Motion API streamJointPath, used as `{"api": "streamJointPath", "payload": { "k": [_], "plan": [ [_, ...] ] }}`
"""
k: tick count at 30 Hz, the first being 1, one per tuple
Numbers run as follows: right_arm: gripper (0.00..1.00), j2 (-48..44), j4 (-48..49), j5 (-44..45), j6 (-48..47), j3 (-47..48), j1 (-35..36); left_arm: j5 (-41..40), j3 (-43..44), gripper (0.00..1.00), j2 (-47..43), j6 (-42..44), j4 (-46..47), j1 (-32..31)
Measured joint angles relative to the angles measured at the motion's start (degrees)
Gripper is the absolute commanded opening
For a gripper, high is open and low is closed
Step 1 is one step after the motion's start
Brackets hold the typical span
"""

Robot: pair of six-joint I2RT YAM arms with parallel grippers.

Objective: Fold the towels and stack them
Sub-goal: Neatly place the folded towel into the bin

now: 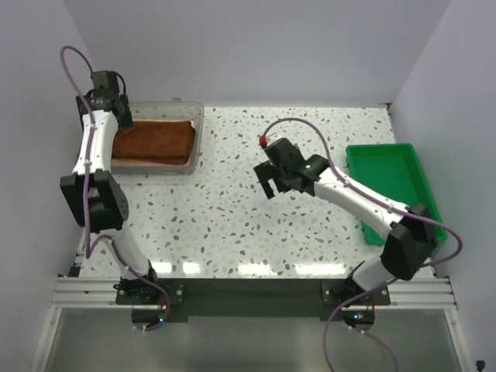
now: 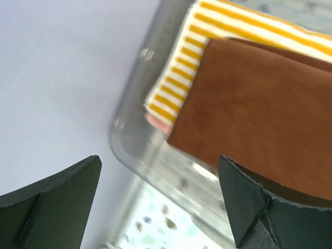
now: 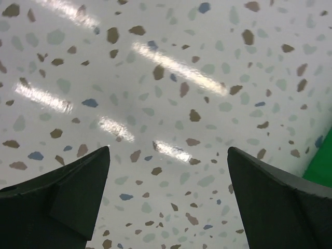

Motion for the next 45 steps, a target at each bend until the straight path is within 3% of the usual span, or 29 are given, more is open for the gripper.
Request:
{"api": "streamJointPath", "payload": {
  "k": [5, 12, 17, 23, 31, 37, 45],
  "plan": [
    [0.99, -8.4, -1.2, 6.6, 6.3, -1.7, -6.3, 10.4, -18.8, 1.00, -21.0, -8.9, 5.7, -1.5],
    [0.99, -21.0, -6.1, 16.7, 14.6, -6.0, -13.2, 19.5, -44.1, 1.00, -47.1, -16.1, 14.4, -11.7],
    [0.99, -30.3, -10.0, 25.4, 18.6, -6.6, -14.6, 19.5, -57.8, 1.00, -65.5, -19.7, 14.1, -11.4],
    [0.99, -43.3, -9.6, 30.5, 18.0, -9.5, -14.6, 14.3, -63.7, 1.00, -87.3, -23.0, 14.4, -11.4],
    [0.99, -59.5, -2.4, 31.0, 11.1, -16.8, -14.6, 9.4, -64.3, 1.00, -94.9, -22.4, 15.8, -11.4],
    [0.99, -64.6, 2.0, 28.9, 3.8, -19.7, -14.6, 10.6, -64.3, 1.00, -96.9, -19.3, 16.1, -11.4],
    [0.99, -68.2, 3.0, 26.8, 0.8, -21.9, -14.6, 14.0, -64.3, 1.00, -99.6, -15.4, 15.7, -11.4]
  ]
}}
